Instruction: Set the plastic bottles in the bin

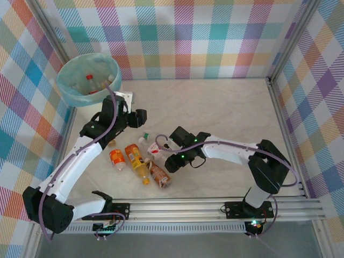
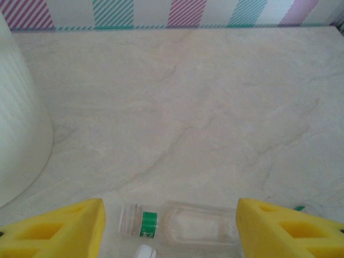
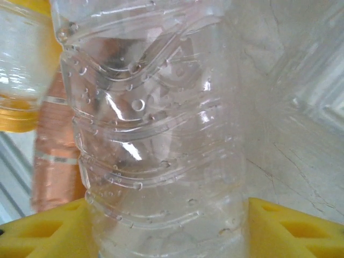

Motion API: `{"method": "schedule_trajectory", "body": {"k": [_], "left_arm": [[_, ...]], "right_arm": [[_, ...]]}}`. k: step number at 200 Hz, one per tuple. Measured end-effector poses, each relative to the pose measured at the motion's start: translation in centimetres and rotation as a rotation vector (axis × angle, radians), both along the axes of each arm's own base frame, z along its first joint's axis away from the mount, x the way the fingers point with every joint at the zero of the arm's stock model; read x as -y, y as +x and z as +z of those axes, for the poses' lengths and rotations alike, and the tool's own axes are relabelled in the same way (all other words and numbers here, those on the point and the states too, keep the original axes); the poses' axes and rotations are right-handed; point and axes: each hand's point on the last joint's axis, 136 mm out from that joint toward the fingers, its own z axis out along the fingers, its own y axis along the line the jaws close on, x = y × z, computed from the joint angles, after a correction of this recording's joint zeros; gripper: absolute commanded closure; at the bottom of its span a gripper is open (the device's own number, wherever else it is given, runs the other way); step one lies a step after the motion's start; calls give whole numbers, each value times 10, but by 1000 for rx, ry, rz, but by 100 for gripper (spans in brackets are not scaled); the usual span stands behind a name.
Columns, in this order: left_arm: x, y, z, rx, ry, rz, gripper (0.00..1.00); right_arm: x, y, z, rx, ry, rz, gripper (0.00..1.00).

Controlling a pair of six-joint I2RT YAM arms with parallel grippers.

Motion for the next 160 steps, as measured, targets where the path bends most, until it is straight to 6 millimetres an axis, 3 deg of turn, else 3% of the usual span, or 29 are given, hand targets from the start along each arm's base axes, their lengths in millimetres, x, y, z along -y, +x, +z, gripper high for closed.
{"method": "schedule_trajectory", "body": {"k": [59, 121, 160], "left_arm": [[2, 6, 46, 68, -109, 44, 32], [5, -8, 107, 144, -287, 54, 28], [13, -11, 117, 129, -363, 34, 27]], "right_arm": [[4, 0, 50, 106, 115, -6, 38], [1, 16, 103, 287, 245, -18, 37], [-5, 25, 127, 372, 318, -26, 38]]}}
